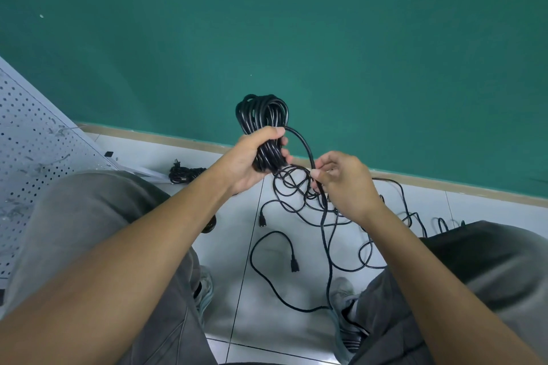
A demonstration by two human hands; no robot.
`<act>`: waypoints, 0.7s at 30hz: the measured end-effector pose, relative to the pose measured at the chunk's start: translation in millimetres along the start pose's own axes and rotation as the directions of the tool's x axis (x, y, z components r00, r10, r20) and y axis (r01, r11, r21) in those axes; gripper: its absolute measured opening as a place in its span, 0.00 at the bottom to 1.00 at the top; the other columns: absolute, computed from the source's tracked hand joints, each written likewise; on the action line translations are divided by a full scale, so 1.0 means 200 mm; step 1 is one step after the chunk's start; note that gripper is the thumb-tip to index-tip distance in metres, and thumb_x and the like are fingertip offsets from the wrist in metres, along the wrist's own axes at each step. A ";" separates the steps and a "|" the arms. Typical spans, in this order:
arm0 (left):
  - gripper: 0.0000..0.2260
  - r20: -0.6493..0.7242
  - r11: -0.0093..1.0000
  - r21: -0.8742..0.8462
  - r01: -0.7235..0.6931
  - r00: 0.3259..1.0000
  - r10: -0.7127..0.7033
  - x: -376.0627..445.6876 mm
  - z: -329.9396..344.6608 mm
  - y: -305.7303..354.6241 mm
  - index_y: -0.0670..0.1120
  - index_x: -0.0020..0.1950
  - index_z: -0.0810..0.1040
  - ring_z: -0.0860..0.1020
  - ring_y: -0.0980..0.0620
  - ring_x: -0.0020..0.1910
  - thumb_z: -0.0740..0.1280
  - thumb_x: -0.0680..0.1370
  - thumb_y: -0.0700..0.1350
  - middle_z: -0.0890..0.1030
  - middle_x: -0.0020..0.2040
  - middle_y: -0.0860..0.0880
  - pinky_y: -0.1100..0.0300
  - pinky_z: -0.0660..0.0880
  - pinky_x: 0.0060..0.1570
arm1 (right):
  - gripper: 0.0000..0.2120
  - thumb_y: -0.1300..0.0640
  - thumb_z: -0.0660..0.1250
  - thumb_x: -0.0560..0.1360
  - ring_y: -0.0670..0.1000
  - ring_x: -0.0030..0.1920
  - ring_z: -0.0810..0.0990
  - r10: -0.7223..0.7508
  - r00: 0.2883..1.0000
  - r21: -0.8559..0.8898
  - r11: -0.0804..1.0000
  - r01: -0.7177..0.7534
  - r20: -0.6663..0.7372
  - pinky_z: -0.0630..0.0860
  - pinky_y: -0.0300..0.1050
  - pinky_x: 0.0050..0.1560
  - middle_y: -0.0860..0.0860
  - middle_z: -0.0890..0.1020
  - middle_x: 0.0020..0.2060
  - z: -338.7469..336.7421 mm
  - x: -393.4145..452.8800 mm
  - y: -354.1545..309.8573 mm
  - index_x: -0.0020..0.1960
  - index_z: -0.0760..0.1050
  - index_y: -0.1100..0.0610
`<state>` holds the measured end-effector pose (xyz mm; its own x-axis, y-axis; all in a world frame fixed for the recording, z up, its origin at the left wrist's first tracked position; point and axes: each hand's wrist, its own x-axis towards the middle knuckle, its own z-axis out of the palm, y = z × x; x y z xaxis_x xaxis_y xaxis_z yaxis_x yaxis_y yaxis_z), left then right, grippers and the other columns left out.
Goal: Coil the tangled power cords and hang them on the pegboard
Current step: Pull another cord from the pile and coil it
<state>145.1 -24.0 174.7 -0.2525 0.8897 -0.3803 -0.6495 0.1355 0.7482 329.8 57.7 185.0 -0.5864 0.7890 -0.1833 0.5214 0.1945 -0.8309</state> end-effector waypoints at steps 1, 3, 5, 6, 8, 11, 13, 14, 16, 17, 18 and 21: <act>0.09 0.001 0.999 0.045 0.015 1.000 -0.015 0.00 0.00 0.00 0.42 0.49 0.79 0.80 0.51 0.38 0.73 0.74 0.46 0.80 0.44 0.47 0.56 0.80 0.46 | 0.05 0.64 0.68 0.80 0.48 0.38 0.85 -0.007 0.999 0.027 1.000 0.007 -0.036 0.82 0.42 0.48 0.55 0.83 0.44 0.00 0.00 0.00 0.47 0.76 0.55; 0.14 0.017 0.997 0.068 0.046 0.999 -0.048 -0.01 0.01 0.00 0.40 0.54 0.81 0.81 0.51 0.39 0.75 0.72 0.46 0.81 0.44 0.47 0.55 0.80 0.49 | 0.08 0.65 0.67 0.81 0.58 0.43 0.86 0.003 0.997 0.140 0.990 0.008 -0.075 0.83 0.57 0.52 0.52 0.79 0.45 0.01 -0.01 -0.02 0.46 0.74 0.54; 0.18 0.036 0.993 0.095 0.063 0.997 -0.067 -0.02 0.02 -0.01 0.38 0.58 0.81 0.82 0.50 0.41 0.76 0.72 0.46 0.82 0.45 0.47 0.55 0.81 0.50 | 0.09 0.66 0.66 0.81 0.61 0.43 0.86 0.009 0.994 0.271 0.962 0.020 -0.105 0.85 0.57 0.50 0.54 0.77 0.46 0.00 -0.02 -0.04 0.46 0.73 0.55; 0.17 0.049 0.992 0.111 0.063 0.996 -0.069 -0.03 0.04 -0.01 0.38 0.57 0.81 0.83 0.50 0.43 0.76 0.72 0.45 0.83 0.45 0.46 0.55 0.82 0.50 | 0.08 0.67 0.65 0.81 0.60 0.42 0.86 0.013 0.992 0.326 0.945 0.030 -0.128 0.85 0.55 0.49 0.55 0.77 0.47 0.00 -0.02 -0.05 0.47 0.73 0.56; 0.14 0.085 0.987 0.150 0.057 0.994 -0.070 -0.05 0.06 -0.03 0.37 0.54 0.81 0.85 0.48 0.48 0.77 0.74 0.43 0.84 0.47 0.44 0.53 0.83 0.51 | 0.07 0.68 0.66 0.81 0.58 0.40 0.85 0.035 0.986 0.425 0.904 0.037 -0.161 0.85 0.51 0.49 0.55 0.77 0.45 -0.01 -0.03 -0.07 0.48 0.74 0.58; 0.13 0.138 0.966 0.254 0.041 0.987 -0.079 -0.07 0.10 -0.05 0.37 0.55 0.83 0.85 0.43 0.55 0.76 0.74 0.42 0.86 0.54 0.39 0.51 0.81 0.60 | 0.05 0.68 0.66 0.81 0.56 0.39 0.86 0.100 0.985 0.557 0.831 -0.002 -0.144 0.85 0.48 0.46 0.54 0.79 0.38 -0.01 -0.02 -0.09 0.49 0.74 0.60; 0.20 0.177 0.942 0.336 0.008 0.982 -0.072 -0.07 0.10 -0.07 0.36 0.64 0.81 0.80 0.33 0.63 0.77 0.74 0.43 0.80 0.64 0.32 0.43 0.76 0.68 | 0.04 0.68 0.66 0.81 0.51 0.36 0.85 0.124 0.985 0.582 0.813 -0.031 -0.122 0.84 0.45 0.40 0.54 0.79 0.35 -0.01 -0.02 -0.10 0.49 0.75 0.61; 0.24 0.195 0.934 0.356 0.000 0.978 -0.074 -0.06 0.10 -0.09 0.36 0.67 0.79 0.76 0.30 0.67 0.76 0.74 0.43 0.77 0.67 0.30 0.39 0.72 0.71 | 0.04 0.67 0.67 0.80 0.50 0.35 0.84 0.135 0.985 0.581 0.812 -0.046 -0.111 0.83 0.44 0.38 0.55 0.79 0.35 0.00 -0.02 -0.10 0.48 0.76 0.61; 0.27 0.198 0.930 0.368 0.009 0.976 -0.088 -0.06 0.10 -0.11 0.34 0.70 0.75 0.75 0.29 0.69 0.76 0.74 0.42 0.75 0.69 0.29 0.37 0.69 0.73 | 0.04 0.67 0.69 0.80 0.49 0.34 0.83 0.157 0.982 0.579 0.812 -0.069 -0.104 0.81 0.43 0.35 0.58 0.80 0.37 0.00 -0.03 -0.09 0.46 0.77 0.61; 0.27 0.191 0.930 0.368 0.012 0.978 -0.088 -0.06 0.10 -0.12 0.33 0.69 0.75 0.76 0.30 0.68 0.75 0.73 0.41 0.76 0.68 0.30 0.37 0.70 0.72 | 0.05 0.67 0.70 0.79 0.49 0.33 0.83 0.166 0.979 0.571 0.818 -0.069 -0.119 0.80 0.42 0.34 0.58 0.81 0.37 0.01 -0.02 -0.09 0.45 0.78 0.61; 0.26 0.182 0.928 0.372 0.011 0.980 -0.084 -0.06 0.10 -0.12 0.33 0.68 0.76 0.77 0.32 0.66 0.75 0.73 0.41 0.78 0.65 0.31 0.38 0.71 0.71 | 0.05 0.66 0.71 0.78 0.49 0.33 0.83 0.170 0.975 0.550 0.833 -0.063 -0.146 0.81 0.42 0.35 0.57 0.82 0.36 0.01 -0.02 -0.08 0.45 0.79 0.61; 0.22 0.176 0.924 0.381 0.014 0.980 -0.088 -0.06 0.11 -0.12 0.36 0.67 0.78 0.78 0.33 0.67 0.74 0.74 0.40 0.80 0.64 0.33 0.38 0.72 0.71 | 0.05 0.62 0.74 0.77 0.49 0.35 0.83 0.154 0.961 0.451 0.892 -0.035 -0.230 0.84 0.46 0.42 0.52 0.84 0.33 0.01 -0.01 -0.07 0.42 0.81 0.58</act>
<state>180.4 -28.8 173.0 -0.0643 0.9373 -0.3427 -0.3305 0.3040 0.8935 323.0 51.8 196.3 -0.3403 0.9223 -0.1835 0.2061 -0.1173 -0.9715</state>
